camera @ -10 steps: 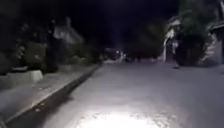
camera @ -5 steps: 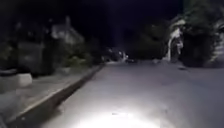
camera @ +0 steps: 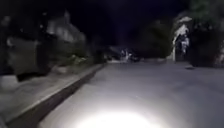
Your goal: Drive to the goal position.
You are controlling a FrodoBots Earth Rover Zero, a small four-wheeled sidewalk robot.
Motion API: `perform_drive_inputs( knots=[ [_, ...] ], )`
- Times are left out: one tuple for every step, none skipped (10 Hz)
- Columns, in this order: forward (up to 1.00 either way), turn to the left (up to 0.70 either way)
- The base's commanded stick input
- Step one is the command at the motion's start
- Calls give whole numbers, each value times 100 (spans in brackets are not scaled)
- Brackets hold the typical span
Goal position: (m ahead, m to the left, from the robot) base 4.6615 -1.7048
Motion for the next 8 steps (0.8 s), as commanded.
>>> perform_drive_inputs(
  knots=[
    [100,0],
    [100,0],
    [100,0],
    [100,0],
    [100,0],
    [100,0],
    [100,0],
    [100,0]
  ],
)
